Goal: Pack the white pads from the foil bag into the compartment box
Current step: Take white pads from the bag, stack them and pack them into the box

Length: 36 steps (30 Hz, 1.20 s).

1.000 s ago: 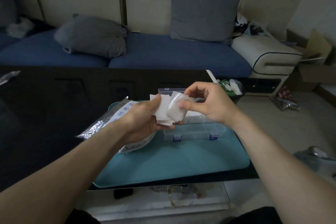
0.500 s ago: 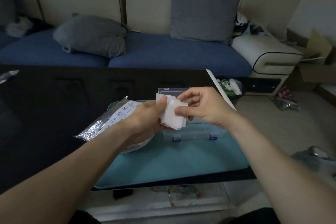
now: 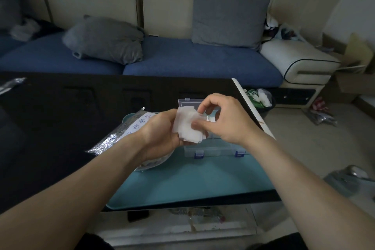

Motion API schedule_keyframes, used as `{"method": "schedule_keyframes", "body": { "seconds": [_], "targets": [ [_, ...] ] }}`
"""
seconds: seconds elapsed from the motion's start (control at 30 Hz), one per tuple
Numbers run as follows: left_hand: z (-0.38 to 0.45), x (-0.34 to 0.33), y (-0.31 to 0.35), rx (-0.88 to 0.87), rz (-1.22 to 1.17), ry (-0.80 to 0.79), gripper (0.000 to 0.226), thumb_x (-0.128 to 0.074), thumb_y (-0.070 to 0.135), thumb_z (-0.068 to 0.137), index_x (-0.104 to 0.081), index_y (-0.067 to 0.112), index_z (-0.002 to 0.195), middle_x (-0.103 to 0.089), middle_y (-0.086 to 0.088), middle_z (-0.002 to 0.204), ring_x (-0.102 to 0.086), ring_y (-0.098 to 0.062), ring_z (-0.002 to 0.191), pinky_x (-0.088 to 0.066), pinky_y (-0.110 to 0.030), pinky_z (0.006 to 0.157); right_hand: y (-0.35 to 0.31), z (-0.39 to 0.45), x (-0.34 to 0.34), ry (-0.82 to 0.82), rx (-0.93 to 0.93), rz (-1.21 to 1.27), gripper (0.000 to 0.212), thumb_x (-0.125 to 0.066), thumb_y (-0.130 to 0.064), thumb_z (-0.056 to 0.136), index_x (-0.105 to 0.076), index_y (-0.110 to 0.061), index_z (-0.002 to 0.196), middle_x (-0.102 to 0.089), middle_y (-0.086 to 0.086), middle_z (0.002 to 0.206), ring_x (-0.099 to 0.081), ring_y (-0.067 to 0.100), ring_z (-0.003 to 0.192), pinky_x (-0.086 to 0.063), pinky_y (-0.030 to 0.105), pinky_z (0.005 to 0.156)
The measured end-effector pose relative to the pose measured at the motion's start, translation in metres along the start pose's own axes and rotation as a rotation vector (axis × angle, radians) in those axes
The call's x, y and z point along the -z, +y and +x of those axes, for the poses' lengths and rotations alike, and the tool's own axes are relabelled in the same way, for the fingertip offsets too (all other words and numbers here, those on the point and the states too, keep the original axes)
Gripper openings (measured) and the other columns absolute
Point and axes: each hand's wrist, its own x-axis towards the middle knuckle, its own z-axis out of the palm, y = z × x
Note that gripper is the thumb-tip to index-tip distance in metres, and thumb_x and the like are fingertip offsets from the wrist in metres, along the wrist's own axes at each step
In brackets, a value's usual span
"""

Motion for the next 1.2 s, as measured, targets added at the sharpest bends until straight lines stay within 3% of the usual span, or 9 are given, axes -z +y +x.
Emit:
{"method": "schedule_keyframes", "body": {
  "seconds": [0.1,0.23,0.37,0.43,0.63,0.7,0.9,1.1,1.2],
  "targets": [
    [0.0,0.001,-0.001,-0.009,0.045,-0.028,0.041,-0.031,0.022,0.104,-0.058,0.001,0.126,-0.067,-0.018,0.118,-0.067,-0.029,0.098,-0.054,-0.036,0.083,0.001,0.0,0.001,0.013,0.034,0.032,0.027,-0.091,-0.031,0.069,-0.065,-0.032,0.078,-0.061,-0.012,0.092,-0.058,0.007,0.084,-0.041,0.021,0.07],
    [0.0,0.002,0.0,0.014,0.057,-0.041,0.042,-0.031,0.024,0.104,-0.059,0.005,0.129,-0.067,-0.016,0.124,-0.067,-0.03,0.104,-0.057,-0.038,0.088,-0.003,-0.002,0.006,-0.039,0.056,0.195,0.032,-0.092,-0.015,0.07,-0.063,-0.029,0.074,-0.066,-0.018,0.075,-0.058,0.001,0.065,-0.044,0.016,0.061],
    [0.002,0.004,-0.002,0.04,0.038,-0.054,0.042,-0.033,0.03,0.103,-0.065,0.01,0.122,-0.068,-0.013,0.117,-0.065,-0.029,0.1,-0.054,-0.04,0.085,-0.003,-0.002,0.007,-0.113,0.029,0.349,0.031,-0.092,-0.011,0.068,-0.068,-0.023,0.082,-0.07,-0.002,0.08,-0.063,0.01,0.071,-0.054,0.029,0.065],
    [0.003,0.004,-0.003,0.032,0.084,-0.037,0.039,-0.035,0.031,0.104,-0.069,0.016,0.116,-0.069,-0.009,0.112,-0.064,-0.023,0.096,-0.051,-0.036,0.082,-0.002,-0.001,0.006,-0.111,-0.01,0.409,0.028,-0.087,-0.015,0.067,-0.07,-0.022,0.089,-0.072,0.01,0.086,-0.064,0.014,0.076,-0.054,0.034,0.071],
    [0.007,0.004,-0.007,-0.041,0.132,0.044,0.029,-0.044,0.015,0.1,-0.07,0.013,0.114,-0.071,-0.008,0.12,-0.066,-0.025,0.111,-0.052,-0.041,0.097,0.006,0.001,0.007,-0.174,-0.249,0.534,0.02,-0.079,0.001,0.079,-0.072,-0.014,0.089,-0.071,0.005,0.089,-0.068,0.016,0.081,-0.057,0.037,0.069],
    [0.008,0.004,-0.007,-0.052,0.144,0.073,0.028,-0.045,0.015,0.101,-0.071,0.013,0.112,-0.07,-0.008,0.119,-0.065,-0.027,0.112,-0.047,-0.044,0.101,0.008,-0.001,0.009,-0.225,-0.314,0.619,0.02,-0.081,-0.004,0.076,-0.072,-0.013,0.091,-0.072,0.003,0.088,-0.069,0.016,0.079,-0.057,0.036,0.066],
    [0.008,0.004,-0.006,-0.002,0.091,0.07,0.029,-0.043,0.016,0.103,-0.067,0.01,0.117,-0.07,-0.009,0.107,-0.066,-0.021,0.092,-0.055,-0.035,0.08,0.008,-0.003,0.011,-0.27,-0.194,0.674,0.026,-0.083,-0.017,0.067,-0.075,-0.017,0.093,-0.074,0.0,0.094,-0.068,0.013,0.077,-0.052,0.024,0.058],
    [0.008,0.0,-0.009,0.086,0.133,0.017,0.024,-0.042,0.013,0.104,-0.066,0.012,0.108,-0.069,-0.008,0.095,-0.067,-0.017,0.073,-0.05,-0.028,0.067,0.0,-0.001,-0.01,-0.182,-0.071,0.403,0.027,-0.088,-0.017,0.072,-0.071,-0.032,0.086,-0.066,-0.01,0.129,-0.063,0.007,0.087,-0.052,0.02,0.066],
    [0.005,0.0,-0.008,0.099,0.141,0.04,0.028,-0.039,0.014,0.105,-0.066,0.014,0.107,-0.069,-0.009,0.091,-0.066,-0.019,0.069,-0.042,-0.028,0.065,0.0,0.0,-0.01,-0.138,-0.06,0.375,0.026,-0.087,-0.012,0.075,-0.071,-0.028,0.088,-0.07,-0.01,0.111,-0.062,-0.002,0.079,-0.052,0.02,0.061]
  ]
}}
